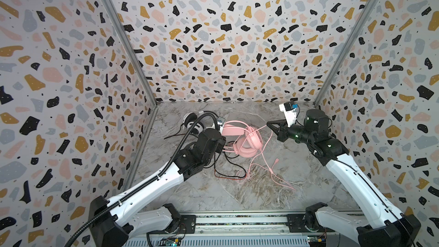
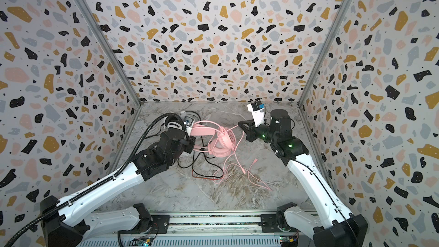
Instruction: Wrap the headphones
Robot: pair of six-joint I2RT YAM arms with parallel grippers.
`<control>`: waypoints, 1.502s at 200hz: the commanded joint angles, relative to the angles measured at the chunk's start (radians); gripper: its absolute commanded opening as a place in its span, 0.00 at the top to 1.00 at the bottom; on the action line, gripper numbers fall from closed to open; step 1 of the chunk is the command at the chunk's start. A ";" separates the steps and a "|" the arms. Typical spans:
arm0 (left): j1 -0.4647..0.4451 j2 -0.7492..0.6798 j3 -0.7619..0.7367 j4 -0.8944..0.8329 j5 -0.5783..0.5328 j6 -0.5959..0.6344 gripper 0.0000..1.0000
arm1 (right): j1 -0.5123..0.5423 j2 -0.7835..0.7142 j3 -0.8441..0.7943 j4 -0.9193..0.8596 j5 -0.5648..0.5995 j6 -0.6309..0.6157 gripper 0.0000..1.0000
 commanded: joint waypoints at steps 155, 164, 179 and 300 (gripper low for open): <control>0.191 -0.027 0.296 -0.091 0.195 -0.054 1.00 | -0.057 0.065 -0.331 0.224 0.071 0.102 0.66; 0.219 -0.018 0.324 -0.084 0.196 -0.064 1.00 | -0.060 0.055 -0.350 0.223 0.084 0.110 0.63; 0.273 0.009 0.379 -0.073 0.197 -0.093 1.00 | -0.071 0.041 -0.374 0.225 0.084 0.121 0.59; 0.644 0.412 0.938 -0.086 0.236 -0.279 1.00 | 0.237 -0.183 -0.596 0.130 0.042 0.266 0.37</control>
